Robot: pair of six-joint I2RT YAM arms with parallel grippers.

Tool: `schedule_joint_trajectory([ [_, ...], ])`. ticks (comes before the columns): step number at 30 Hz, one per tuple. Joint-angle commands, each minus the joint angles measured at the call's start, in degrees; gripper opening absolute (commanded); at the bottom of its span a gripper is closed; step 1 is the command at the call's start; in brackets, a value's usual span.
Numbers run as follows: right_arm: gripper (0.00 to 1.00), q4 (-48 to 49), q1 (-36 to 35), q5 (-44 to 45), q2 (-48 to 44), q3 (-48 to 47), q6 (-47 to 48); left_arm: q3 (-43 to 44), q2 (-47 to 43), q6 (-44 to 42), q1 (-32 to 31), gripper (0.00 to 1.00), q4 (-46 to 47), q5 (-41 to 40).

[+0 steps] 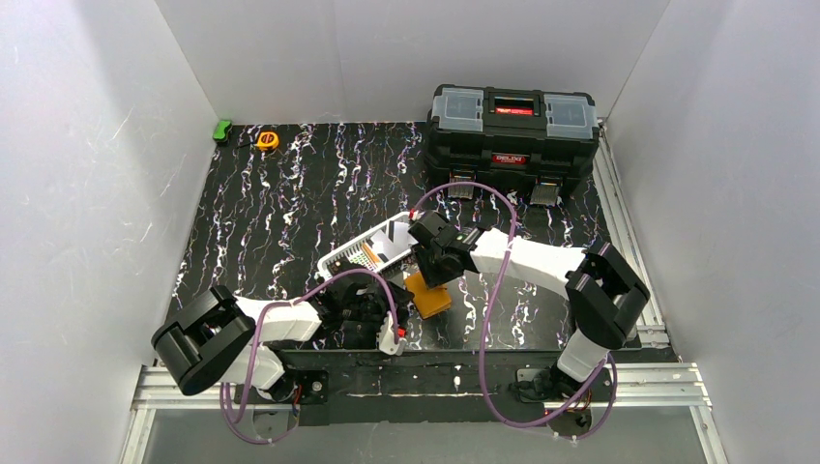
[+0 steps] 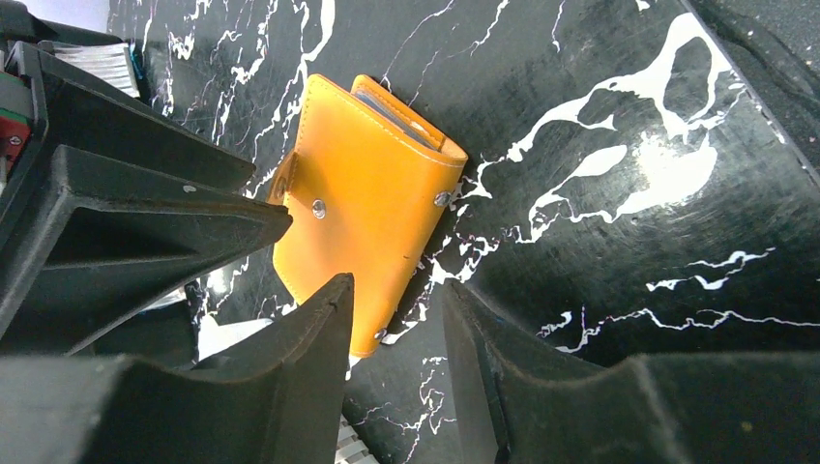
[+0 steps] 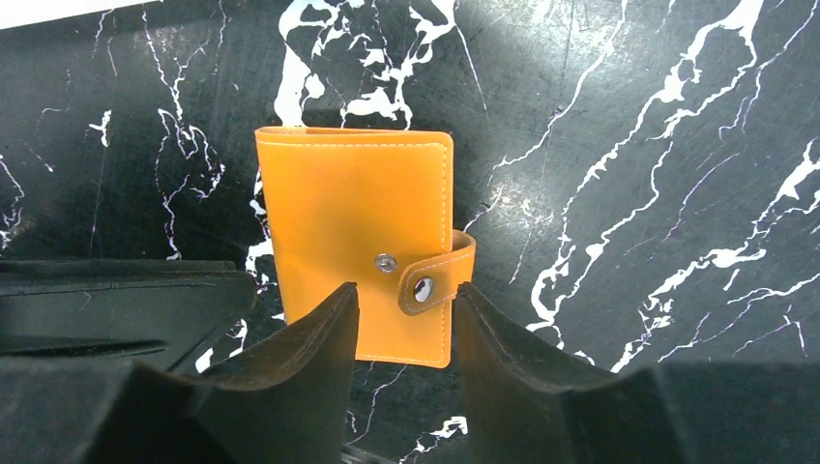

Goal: Put the credit cards into the card holder
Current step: Close the card holder at the center of the board.

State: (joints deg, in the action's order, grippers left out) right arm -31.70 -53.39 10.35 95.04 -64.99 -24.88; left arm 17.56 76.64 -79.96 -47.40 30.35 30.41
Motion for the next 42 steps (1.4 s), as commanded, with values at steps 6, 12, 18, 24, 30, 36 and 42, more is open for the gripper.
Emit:
schedule_joint_trajectory([
  [6, 0.37, -1.1, -0.5, 2.3, -0.1, -1.9, 0.8, 1.0, -0.2, -0.5, 0.3, 0.39, -0.1, 1.2],
  [12, 0.35, -1.2, -0.6, 1.2, 0.7, -2.0, 0.9, 1.4, 0.2, -0.7, 0.3, 0.40, -0.6, 1.0],
  [18, 0.31, -1.3, -0.7, 1.3, 1.5, -2.0, 0.8, 1.4, 0.4, -0.8, 0.3, 0.40, -0.6, 1.1],
  [24, 0.13, -0.7, -0.7, 1.4, 0.7, -1.9, 0.6, 1.5, 0.3, -0.9, 0.3, 0.40, -0.9, 1.0],
  [30, 0.15, -1.7, -0.7, 1.6, 0.5, -2.4, 0.9, 1.5, 0.5, -1.6, 0.3, 0.40, -1.9, 1.2],
  [36, 0.23, -1.8, -0.7, 1.2, 0.8, -2.6, 1.0, 2.0, 1.3, -2.1, 0.3, 0.40, -2.9, 1.3],
  [42, 0.26, -1.7, -0.6, 1.2, 0.6, -2.8, 0.9, 2.6, 1.9, -2.6, 0.3, 0.40, -3.6, 1.6],
])
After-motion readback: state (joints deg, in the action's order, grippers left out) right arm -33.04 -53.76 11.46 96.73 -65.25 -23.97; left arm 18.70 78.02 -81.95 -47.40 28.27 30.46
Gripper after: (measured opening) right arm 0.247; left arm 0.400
